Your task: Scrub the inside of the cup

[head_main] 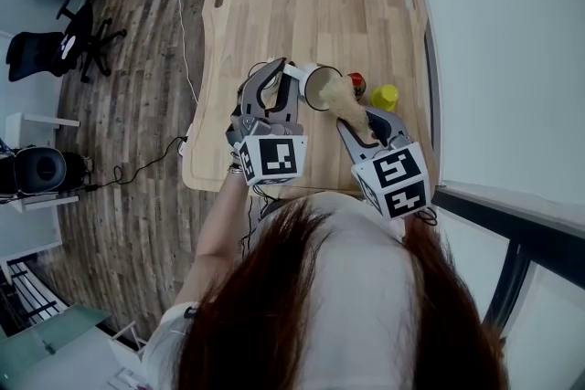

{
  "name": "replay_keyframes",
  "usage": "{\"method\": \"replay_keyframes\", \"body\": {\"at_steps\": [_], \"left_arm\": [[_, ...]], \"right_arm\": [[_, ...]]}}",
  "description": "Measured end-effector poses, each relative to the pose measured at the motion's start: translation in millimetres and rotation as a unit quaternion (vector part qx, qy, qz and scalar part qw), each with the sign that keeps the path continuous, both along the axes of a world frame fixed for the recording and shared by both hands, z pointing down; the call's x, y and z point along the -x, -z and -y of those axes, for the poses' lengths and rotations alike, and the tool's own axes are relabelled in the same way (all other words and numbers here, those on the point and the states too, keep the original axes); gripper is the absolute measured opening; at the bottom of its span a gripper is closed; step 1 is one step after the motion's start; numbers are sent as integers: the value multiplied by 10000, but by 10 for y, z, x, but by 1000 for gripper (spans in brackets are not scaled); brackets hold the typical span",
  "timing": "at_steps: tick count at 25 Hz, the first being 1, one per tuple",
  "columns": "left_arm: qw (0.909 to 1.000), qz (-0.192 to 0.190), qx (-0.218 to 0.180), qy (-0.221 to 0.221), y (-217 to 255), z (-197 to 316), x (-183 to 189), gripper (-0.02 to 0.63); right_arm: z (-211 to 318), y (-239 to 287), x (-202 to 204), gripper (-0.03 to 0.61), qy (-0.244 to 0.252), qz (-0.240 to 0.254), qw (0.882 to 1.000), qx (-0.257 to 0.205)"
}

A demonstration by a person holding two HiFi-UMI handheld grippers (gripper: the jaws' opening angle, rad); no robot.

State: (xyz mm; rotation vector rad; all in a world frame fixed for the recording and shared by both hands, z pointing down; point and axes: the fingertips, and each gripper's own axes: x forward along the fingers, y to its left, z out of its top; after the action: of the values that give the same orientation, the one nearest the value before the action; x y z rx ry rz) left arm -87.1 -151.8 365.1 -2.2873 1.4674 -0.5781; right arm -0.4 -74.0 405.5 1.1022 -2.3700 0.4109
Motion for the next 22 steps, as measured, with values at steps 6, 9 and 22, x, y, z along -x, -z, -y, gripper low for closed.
{"method": "replay_keyframes", "body": {"at_steps": [6,9,22], "left_arm": [[9995,202,-227,-74,-6,7,-2,46],[9988,368,-320,-108,-7,4,-5,46],[9936,906,-625,-236,-12,-15,-32,46]], "right_arm": [[16,-45,36,138,35,-199,9997,97],[21,-82,59,138,67,-367,9991,176],[28,-211,132,138,191,-719,9963,440]]}}
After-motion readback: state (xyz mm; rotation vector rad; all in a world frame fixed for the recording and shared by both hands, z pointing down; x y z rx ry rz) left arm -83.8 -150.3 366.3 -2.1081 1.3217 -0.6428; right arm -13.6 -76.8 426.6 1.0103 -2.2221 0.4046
